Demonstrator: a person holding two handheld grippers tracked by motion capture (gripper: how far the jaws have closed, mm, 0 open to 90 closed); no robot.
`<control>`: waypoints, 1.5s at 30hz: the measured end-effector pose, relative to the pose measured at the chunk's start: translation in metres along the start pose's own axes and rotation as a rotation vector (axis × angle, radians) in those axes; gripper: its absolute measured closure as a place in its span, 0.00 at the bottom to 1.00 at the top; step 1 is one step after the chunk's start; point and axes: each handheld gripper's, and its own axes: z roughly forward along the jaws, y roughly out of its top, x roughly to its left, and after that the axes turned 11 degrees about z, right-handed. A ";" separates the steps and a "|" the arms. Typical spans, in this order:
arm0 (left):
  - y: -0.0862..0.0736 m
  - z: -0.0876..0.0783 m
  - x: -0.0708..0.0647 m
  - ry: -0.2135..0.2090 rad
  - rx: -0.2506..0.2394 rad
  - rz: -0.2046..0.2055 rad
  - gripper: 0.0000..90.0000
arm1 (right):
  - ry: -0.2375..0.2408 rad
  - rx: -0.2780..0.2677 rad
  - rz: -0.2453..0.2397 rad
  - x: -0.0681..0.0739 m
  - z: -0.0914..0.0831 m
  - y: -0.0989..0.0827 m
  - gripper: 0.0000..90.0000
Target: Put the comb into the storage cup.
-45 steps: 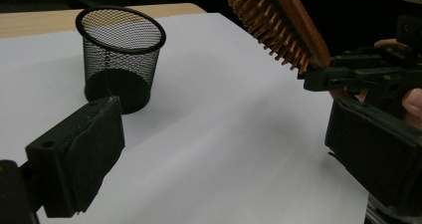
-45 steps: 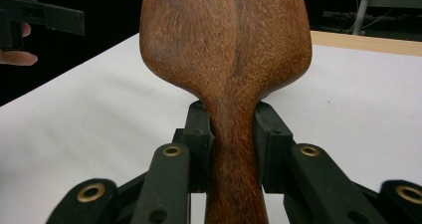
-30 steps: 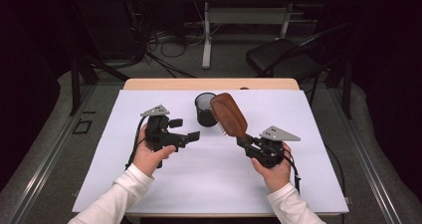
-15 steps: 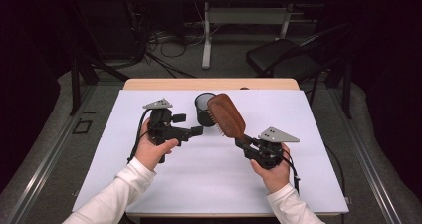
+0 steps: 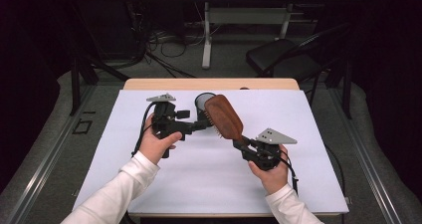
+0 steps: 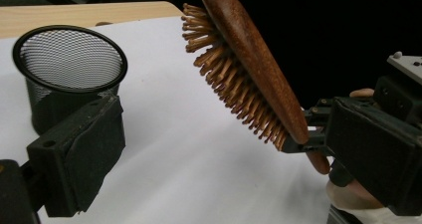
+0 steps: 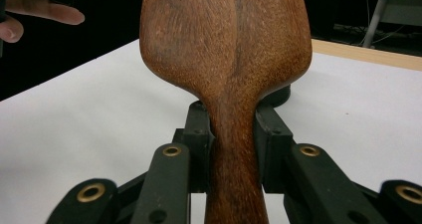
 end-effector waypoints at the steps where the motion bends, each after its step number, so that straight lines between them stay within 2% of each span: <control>1: 0.001 0.002 -0.001 -0.002 0.004 0.000 0.03 | 0.001 0.000 -0.001 0.000 0.000 0.000 0.79; 7: 0.004 0.012 -0.003 -0.006 0.027 0.000 0.03 | 0.006 0.002 -0.004 0.002 0.001 -0.001 0.79; 17: 0.013 0.024 -0.005 -0.040 0.023 -0.033 0.03 | 0.008 -0.001 -0.004 0.003 0.000 -0.001 0.79; 24: 0.018 0.033 -0.006 -0.048 0.026 -0.039 0.03 | 0.010 -0.004 -0.004 0.004 0.000 -0.001 0.79; 34: 0.024 0.038 -0.005 -0.074 0.032 -0.050 0.03 | 0.017 -0.013 -0.005 0.005 -0.001 0.000 0.79; 38: 0.026 0.040 -0.003 -0.081 0.046 -0.071 0.03 | 0.017 -0.012 -0.004 0.005 -0.001 0.000 0.79; 45: 0.030 0.044 -0.003 -0.076 0.072 -0.071 0.04 | 0.018 -0.011 -0.005 0.005 -0.001 0.000 0.79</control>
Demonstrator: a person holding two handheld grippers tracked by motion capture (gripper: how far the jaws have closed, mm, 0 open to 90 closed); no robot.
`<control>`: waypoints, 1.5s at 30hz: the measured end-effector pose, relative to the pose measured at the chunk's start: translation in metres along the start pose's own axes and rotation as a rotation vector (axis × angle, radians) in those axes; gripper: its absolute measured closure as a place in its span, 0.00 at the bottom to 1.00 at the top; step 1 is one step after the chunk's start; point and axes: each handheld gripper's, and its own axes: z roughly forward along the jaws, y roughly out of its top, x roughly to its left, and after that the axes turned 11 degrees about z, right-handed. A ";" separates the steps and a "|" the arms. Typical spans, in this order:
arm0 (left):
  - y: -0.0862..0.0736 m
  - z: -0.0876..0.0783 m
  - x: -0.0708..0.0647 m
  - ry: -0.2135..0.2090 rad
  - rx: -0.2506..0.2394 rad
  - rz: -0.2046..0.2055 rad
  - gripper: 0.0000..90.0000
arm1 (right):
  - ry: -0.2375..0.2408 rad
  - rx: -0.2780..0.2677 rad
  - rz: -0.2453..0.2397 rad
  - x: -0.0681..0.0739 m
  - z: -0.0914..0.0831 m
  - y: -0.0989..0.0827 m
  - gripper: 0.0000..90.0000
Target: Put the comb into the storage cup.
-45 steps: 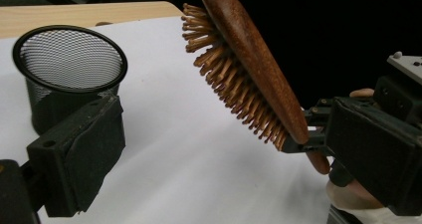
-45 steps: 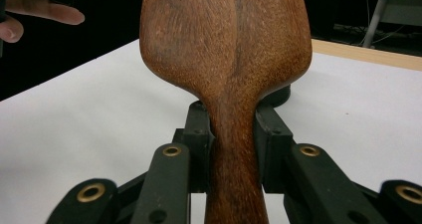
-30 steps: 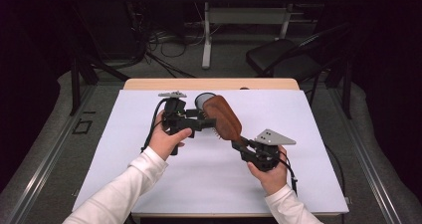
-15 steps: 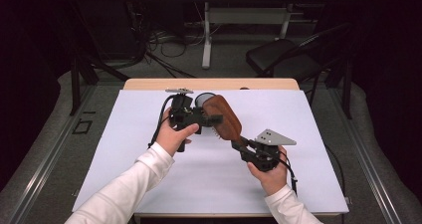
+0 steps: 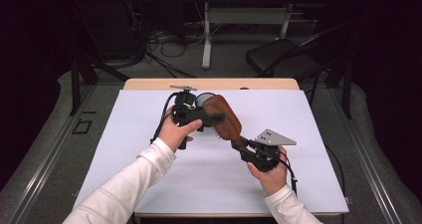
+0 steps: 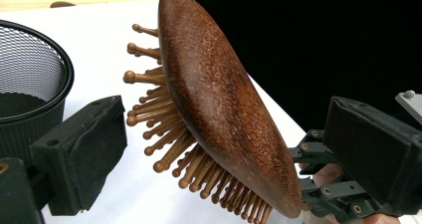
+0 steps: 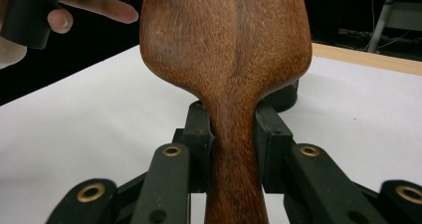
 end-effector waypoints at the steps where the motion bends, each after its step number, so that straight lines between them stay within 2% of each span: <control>1: 0.000 0.000 0.000 -0.003 -0.001 -0.004 0.05 | 0.000 0.000 0.000 0.000 0.000 0.000 0.79; 5: 0.001 0.000 0.001 -0.009 0.013 -0.020 0.08 | 0.001 -0.005 0.000 0.000 0.000 0.000 0.79; 11: 0.001 0.001 0.003 0.000 0.024 -0.021 0.08 | 0.008 -0.004 -0.009 -0.001 0.000 -0.001 0.79; 19: 0.002 0.002 0.002 -0.015 0.045 -0.020 0.10 | 0.024 0.000 -0.026 -0.001 0.003 -0.003 0.79; 33: 0.003 0.003 0.003 -0.012 0.051 -0.026 0.17 | 0.026 -0.014 -0.041 0.001 0.003 -0.004 0.79; 45: 0.002 0.009 0.001 -0.036 0.067 -0.024 0.19 | 0.028 -0.023 -0.049 0.003 0.003 -0.005 0.79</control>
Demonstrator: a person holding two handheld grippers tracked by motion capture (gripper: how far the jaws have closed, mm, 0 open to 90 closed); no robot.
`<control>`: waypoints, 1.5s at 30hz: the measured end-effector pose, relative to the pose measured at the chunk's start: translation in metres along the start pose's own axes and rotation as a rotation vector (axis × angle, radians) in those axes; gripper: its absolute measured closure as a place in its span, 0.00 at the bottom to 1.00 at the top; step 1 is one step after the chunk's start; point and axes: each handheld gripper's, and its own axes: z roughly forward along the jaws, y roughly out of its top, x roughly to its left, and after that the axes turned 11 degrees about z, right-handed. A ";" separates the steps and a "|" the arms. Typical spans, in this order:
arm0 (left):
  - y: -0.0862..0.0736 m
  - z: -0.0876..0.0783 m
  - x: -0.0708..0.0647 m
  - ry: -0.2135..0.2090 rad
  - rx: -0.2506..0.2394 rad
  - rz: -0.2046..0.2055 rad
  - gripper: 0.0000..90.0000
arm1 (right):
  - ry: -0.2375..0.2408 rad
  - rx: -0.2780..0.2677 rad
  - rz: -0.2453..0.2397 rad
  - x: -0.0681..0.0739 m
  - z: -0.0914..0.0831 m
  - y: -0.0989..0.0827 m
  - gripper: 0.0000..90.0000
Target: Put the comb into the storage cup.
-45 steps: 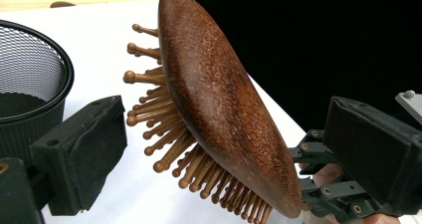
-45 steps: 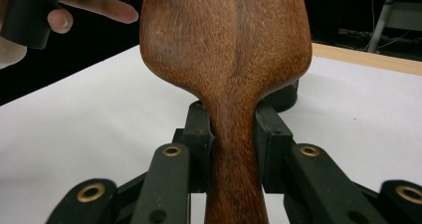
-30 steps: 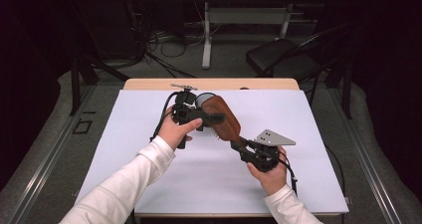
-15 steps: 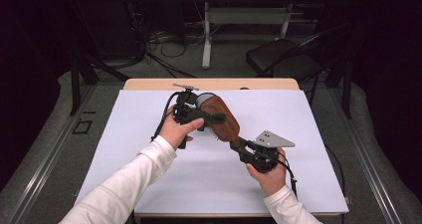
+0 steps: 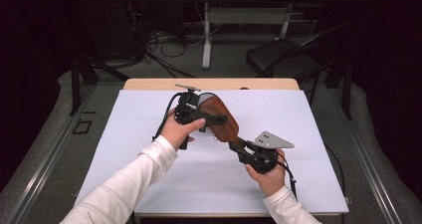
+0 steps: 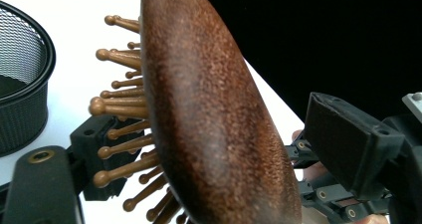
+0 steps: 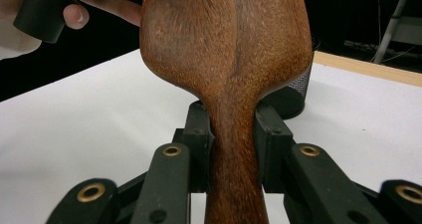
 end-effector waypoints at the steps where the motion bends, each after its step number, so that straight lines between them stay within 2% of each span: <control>1: 0.000 0.001 0.000 -0.003 0.002 0.000 0.20 | 0.001 -0.004 0.004 0.000 0.000 0.000 0.79; 8: -0.001 0.002 0.001 -0.002 0.001 -0.019 0.27 | 0.003 -0.006 -0.001 0.002 -0.001 0.000 0.79; 13: -0.002 0.003 0.003 -0.020 0.002 -0.034 0.31 | 0.003 -0.007 -0.003 0.002 0.000 0.000 0.79; 21: -0.003 0.002 0.005 -0.039 -0.009 -0.049 0.33 | 0.005 -0.013 -0.006 0.002 0.000 0.000 0.79; 32: -0.003 0.001 0.005 -0.043 -0.012 -0.066 0.36 | 0.005 -0.018 -0.008 0.002 0.000 -0.001 0.79; 45: -0.004 -0.002 0.007 -0.065 -0.022 -0.115 0.41 | 0.003 -0.021 -0.017 0.003 0.001 -0.003 0.79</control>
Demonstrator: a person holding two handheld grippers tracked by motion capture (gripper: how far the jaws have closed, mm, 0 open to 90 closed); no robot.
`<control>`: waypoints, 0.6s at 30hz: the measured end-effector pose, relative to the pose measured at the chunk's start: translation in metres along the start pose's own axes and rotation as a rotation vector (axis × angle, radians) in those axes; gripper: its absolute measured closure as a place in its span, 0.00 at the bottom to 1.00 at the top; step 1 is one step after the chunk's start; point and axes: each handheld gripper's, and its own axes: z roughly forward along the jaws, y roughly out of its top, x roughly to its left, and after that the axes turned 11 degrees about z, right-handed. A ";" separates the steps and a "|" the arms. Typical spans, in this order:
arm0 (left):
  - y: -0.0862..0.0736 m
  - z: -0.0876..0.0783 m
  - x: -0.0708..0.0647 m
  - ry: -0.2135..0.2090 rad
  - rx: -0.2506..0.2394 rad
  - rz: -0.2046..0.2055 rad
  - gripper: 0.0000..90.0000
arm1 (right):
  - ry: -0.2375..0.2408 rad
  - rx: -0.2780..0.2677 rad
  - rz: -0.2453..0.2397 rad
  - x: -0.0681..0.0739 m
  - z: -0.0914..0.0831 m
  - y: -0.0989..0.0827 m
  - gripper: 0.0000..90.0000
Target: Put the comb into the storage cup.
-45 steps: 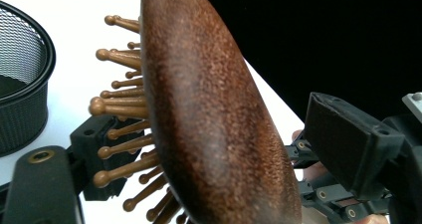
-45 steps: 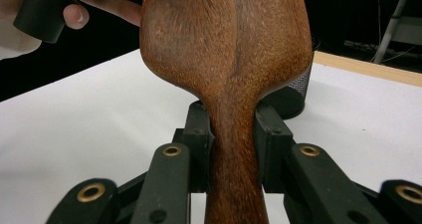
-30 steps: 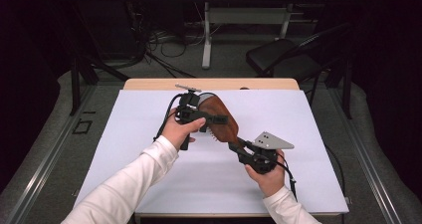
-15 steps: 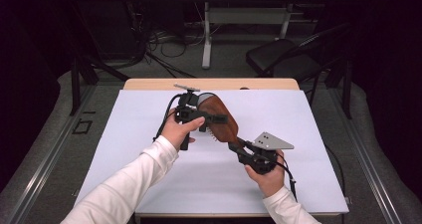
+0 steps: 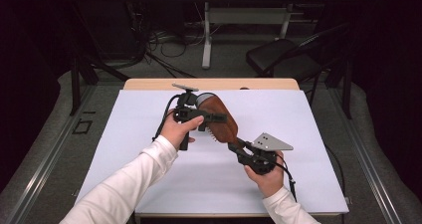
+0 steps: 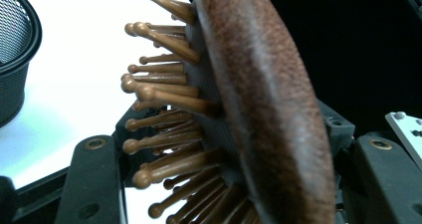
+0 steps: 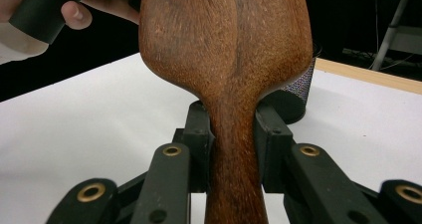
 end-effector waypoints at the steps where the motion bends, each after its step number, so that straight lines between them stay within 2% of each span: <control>1: 0.000 0.000 0.000 -0.001 -0.003 -0.007 0.42 | 0.001 0.000 0.002 0.000 0.000 0.000 0.79; 14: 0.000 -0.003 0.001 -0.021 -0.001 -0.050 0.47 | 0.005 -0.004 -0.002 0.000 0.002 -0.002 0.79; 15: 0.000 -0.003 0.001 -0.021 0.001 -0.063 0.47 | 0.005 -0.003 -0.003 0.000 0.002 -0.002 0.79; 18: 0.000 -0.003 0.002 -0.024 0.006 -0.063 0.48 | 0.007 0.004 -0.005 0.000 0.003 -0.003 0.79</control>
